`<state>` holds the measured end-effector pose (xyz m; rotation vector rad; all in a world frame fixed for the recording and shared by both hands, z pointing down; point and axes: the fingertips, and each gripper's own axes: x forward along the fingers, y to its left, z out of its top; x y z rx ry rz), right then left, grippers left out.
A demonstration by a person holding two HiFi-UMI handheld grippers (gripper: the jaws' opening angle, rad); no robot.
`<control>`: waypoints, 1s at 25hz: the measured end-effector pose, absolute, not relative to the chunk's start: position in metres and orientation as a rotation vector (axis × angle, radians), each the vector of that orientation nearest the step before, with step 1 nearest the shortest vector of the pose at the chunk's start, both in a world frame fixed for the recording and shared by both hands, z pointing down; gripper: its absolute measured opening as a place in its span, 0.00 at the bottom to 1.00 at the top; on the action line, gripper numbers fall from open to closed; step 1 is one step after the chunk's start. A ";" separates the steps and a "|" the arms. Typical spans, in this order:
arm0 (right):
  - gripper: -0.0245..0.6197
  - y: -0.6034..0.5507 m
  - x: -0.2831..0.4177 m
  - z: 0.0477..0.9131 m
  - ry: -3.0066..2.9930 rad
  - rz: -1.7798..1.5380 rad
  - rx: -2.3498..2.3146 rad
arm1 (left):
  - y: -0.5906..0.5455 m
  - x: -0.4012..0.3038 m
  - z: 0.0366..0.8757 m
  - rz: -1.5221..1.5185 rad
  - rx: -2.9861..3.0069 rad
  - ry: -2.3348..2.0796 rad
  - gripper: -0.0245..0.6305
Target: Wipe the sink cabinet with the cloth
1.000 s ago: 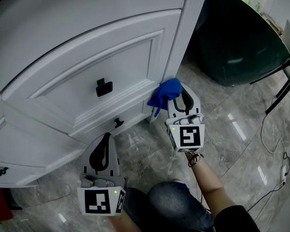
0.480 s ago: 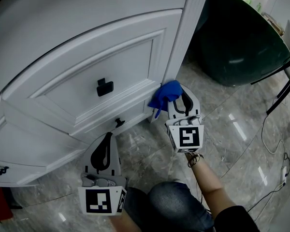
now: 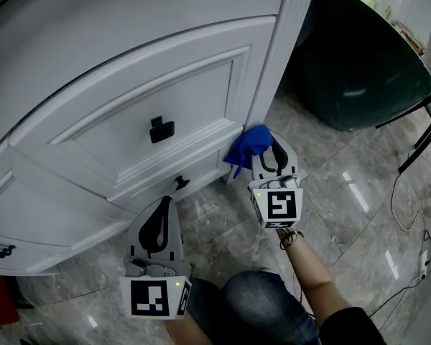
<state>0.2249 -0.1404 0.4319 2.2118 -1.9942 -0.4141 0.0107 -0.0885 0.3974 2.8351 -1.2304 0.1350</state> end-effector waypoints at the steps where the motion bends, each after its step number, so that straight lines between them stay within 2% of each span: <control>1: 0.21 -0.141 0.225 0.433 -1.992 -0.413 2.210 | -0.088 0.011 0.397 0.134 2.836 -1.231 0.04; 25: 0.21 -0.142 0.225 0.476 -1.962 -0.355 2.194 | -0.088 0.012 0.397 0.135 2.838 -1.228 0.04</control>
